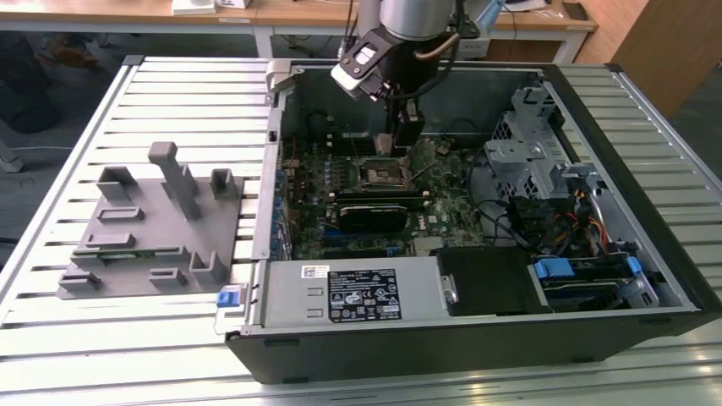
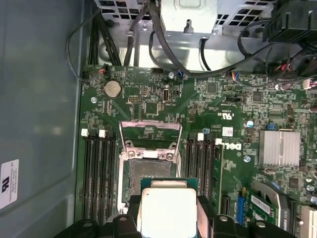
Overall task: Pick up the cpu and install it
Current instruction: 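Place the cpu into insertion slot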
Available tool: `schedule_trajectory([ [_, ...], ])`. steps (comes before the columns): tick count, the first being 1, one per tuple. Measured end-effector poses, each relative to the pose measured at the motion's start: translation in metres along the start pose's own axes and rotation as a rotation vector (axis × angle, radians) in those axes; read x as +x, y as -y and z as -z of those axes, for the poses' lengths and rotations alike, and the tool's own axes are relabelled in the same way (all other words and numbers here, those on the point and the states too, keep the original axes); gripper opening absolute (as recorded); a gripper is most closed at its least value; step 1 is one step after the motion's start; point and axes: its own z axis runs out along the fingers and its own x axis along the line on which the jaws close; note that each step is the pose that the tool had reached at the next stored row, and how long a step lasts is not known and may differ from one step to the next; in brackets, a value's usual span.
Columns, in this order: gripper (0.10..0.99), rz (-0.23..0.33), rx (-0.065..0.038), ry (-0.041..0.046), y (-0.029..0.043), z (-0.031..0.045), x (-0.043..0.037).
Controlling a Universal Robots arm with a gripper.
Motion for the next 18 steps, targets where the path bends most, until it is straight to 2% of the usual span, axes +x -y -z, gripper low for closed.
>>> schedule_trajectory([
  [14, 0.529, -0.001, 0.0, 0.0, 0.0002, -0.0252, 0.0007],
  [18, 0.529, -0.001, 0.0, 0.0001, 0.0002, -0.0299, 0.0022],
])
